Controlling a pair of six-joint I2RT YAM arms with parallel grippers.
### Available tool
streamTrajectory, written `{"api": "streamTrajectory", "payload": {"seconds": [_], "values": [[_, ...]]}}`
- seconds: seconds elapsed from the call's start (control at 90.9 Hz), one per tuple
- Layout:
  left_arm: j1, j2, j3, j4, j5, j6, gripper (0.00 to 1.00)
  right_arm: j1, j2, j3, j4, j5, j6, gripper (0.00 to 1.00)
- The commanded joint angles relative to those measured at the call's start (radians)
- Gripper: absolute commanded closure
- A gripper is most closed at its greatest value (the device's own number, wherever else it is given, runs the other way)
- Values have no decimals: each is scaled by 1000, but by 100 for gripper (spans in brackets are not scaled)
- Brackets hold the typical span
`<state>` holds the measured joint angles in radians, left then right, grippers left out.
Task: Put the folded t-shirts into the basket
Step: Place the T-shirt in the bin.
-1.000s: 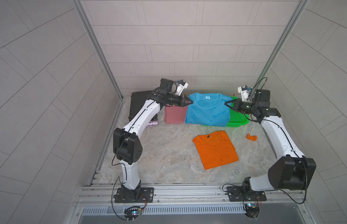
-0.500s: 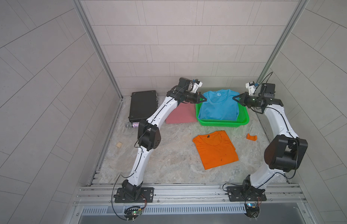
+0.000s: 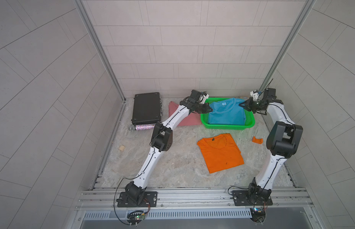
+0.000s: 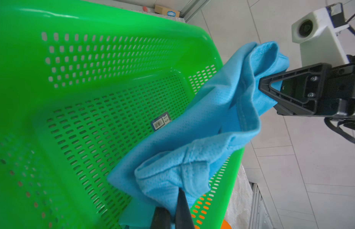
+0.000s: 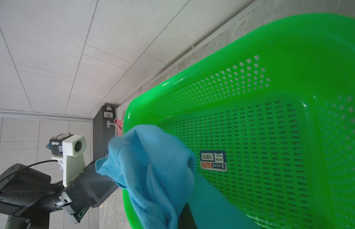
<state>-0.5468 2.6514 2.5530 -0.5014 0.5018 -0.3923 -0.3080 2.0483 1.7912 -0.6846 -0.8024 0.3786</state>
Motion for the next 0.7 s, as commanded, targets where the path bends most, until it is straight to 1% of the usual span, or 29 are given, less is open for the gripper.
{"api": "streamTrajectory", "payload": {"seconds": [0.0, 0.154, 0.286, 0.473, 0.572, 0.693], "values": [[-7, 11, 46, 8, -44, 20, 100, 0, 22, 37, -23, 22, -33, 100], [-8, 23, 59, -4, -60, 29, 100, -3, 42, 32, -26, 24, -38, 100], [-9, -3, 59, -14, -29, 15, 100, -6, -19, -27, -6, 28, -45, 100], [-14, -45, 10, -23, -35, 20, 100, -27, -68, -119, 13, 25, -41, 100], [-16, -74, -12, -42, -19, 18, 100, -30, -96, -153, 14, 9, -38, 100], [-18, -111, -22, -50, 0, 14, 100, -29, -162, -183, 38, 2, -30, 100]]}}
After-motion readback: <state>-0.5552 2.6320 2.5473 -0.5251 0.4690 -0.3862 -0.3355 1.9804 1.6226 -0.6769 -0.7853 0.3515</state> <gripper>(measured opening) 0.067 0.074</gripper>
